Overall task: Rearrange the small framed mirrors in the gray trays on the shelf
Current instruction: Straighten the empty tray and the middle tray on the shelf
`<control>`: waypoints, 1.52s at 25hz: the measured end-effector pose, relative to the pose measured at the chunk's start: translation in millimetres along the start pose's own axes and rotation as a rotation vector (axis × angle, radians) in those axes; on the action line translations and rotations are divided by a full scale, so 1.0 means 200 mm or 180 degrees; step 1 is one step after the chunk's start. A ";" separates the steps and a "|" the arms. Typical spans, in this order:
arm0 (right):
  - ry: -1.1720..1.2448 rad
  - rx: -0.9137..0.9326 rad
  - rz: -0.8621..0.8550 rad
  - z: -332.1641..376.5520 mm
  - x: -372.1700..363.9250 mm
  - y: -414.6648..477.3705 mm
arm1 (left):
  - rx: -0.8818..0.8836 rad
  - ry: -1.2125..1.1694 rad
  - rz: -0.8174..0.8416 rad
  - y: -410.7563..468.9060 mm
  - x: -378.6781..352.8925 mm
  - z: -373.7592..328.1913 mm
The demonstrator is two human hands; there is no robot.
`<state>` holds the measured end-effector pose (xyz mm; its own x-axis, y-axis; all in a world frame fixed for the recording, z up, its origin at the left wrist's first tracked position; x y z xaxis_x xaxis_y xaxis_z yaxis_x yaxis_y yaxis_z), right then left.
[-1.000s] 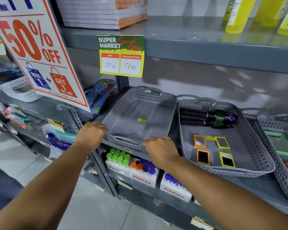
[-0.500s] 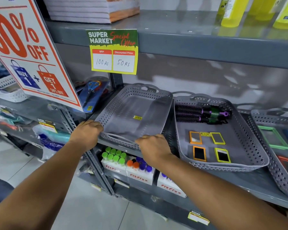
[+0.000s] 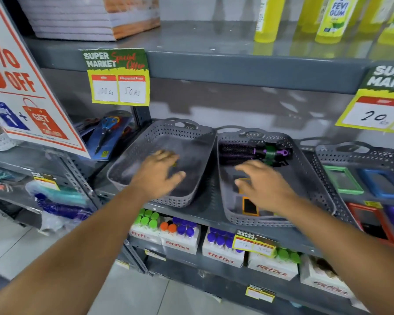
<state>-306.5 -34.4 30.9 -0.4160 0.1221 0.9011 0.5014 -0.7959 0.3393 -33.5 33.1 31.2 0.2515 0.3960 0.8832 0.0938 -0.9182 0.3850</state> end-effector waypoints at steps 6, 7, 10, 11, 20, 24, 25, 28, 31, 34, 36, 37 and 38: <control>-0.0084 -0.0223 0.0635 -0.48 0.20 -0.31 | -0.0975 -0.0180 0.0487 -0.06 -0.33 -0.54; -0.0142 -0.0238 0.0660 -0.51 0.22 -0.36 | -0.1096 -0.0260 0.0519 -0.08 -0.35 -0.58; -0.0397 -0.0109 0.0683 -0.58 0.26 -0.45 | -0.1284 -0.0376 0.0667 -0.12 -0.40 -0.64; -0.0501 0.0030 0.0638 -0.59 0.24 -0.46 | -0.1305 -0.0428 0.0647 -0.13 -0.40 -0.63; -0.0340 0.0306 -0.0440 -0.60 0.11 -0.57 | -0.1460 -0.0340 0.0680 -0.11 -0.38 -0.59; -0.0271 0.0264 -0.0711 -0.54 0.08 -0.59 | -0.1514 -0.0291 0.0690 -0.09 -0.35 -0.55; -0.0247 0.0217 -0.0780 -0.51 0.07 -0.60 | -0.1505 -0.0272 0.0676 -0.09 -0.35 -0.54; -0.0311 0.0128 -0.1004 -0.44 0.04 -0.62 | -0.1433 -0.0132 0.0699 -0.06 -0.33 -0.51; -0.0398 0.0055 -0.1061 -0.41 0.01 -0.63 | -0.1355 -0.0048 0.0730 -0.05 -0.32 -0.49; -0.0387 -0.0027 -0.1040 -0.41 -0.01 -0.63 | -0.1370 0.0040 0.0802 -0.04 -0.32 -0.47; -0.0381 -0.0055 -0.1026 -0.41 -0.02 -0.64 | -0.1351 0.0043 0.0830 -0.04 -0.33 -0.47; -0.0381 -0.0050 -0.1032 -0.41 -0.01 -0.64 | -0.1333 0.0028 0.0826 -0.04 -0.32 -0.47; -0.0378 -0.0036 -0.1040 -0.41 -0.01 -0.64 | -0.1316 0.0014 0.0815 -0.04 -0.32 -0.47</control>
<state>-432.3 17.7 -36.9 -0.4616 0.4391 0.7708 0.3477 -0.7098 0.6126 -141.9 16.3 -3.9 0.2124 0.1589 0.9642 -0.3615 -0.9039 0.2286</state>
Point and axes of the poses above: each hand's wrist, its own y-axis towards the middle knuckle, its own x-axis out of the back of the hand, z = x × y, the point moved 1 cm from there along y, towards the middle knuckle, and after that the axes turned 12 degrees about -z, right-handed, at the moved point
